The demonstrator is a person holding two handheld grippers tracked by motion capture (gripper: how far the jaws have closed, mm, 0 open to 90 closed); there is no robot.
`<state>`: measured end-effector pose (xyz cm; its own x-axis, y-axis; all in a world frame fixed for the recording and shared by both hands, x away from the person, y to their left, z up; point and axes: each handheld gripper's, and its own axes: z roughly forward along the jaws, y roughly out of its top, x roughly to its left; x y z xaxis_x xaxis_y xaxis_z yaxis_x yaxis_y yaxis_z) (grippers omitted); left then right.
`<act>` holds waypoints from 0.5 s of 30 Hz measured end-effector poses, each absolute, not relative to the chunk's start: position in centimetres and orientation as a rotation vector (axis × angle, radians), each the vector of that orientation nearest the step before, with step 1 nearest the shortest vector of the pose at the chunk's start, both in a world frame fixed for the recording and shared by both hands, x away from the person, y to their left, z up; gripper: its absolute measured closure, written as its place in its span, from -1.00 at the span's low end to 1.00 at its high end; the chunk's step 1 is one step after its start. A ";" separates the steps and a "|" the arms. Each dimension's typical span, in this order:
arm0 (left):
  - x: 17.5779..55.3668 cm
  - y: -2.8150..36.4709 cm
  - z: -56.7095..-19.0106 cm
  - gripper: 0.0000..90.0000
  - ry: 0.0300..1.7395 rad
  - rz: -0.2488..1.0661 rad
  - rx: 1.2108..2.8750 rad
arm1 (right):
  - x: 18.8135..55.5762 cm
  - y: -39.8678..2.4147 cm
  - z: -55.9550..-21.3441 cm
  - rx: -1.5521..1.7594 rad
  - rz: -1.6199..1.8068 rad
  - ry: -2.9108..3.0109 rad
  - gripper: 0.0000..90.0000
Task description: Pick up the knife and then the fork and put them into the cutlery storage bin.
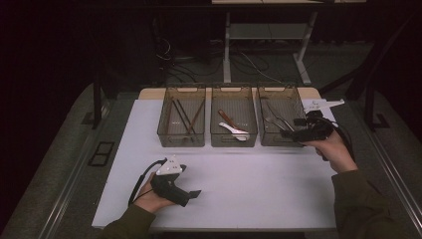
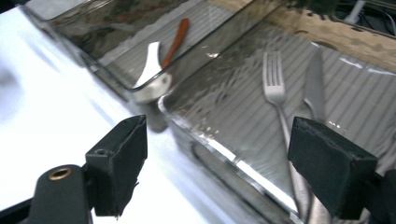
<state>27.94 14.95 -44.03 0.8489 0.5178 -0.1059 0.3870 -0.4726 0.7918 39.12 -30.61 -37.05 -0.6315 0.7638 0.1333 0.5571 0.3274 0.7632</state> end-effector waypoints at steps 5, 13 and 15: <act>27.9 15.1 -44.1 -1.00 0.662 0.187 2.120 | 37.8 -30.2 -37.4 1.157 1.202 2.358 -0.57; 27.9 15.3 -44.0 -1.00 0.666 0.190 2.116 | 36.1 -29.7 -37.9 1.103 1.218 2.372 -0.59; 27.9 15.3 -44.0 -1.00 0.669 0.190 2.110 | 35.7 -29.5 -38.0 1.083 1.236 2.368 -0.59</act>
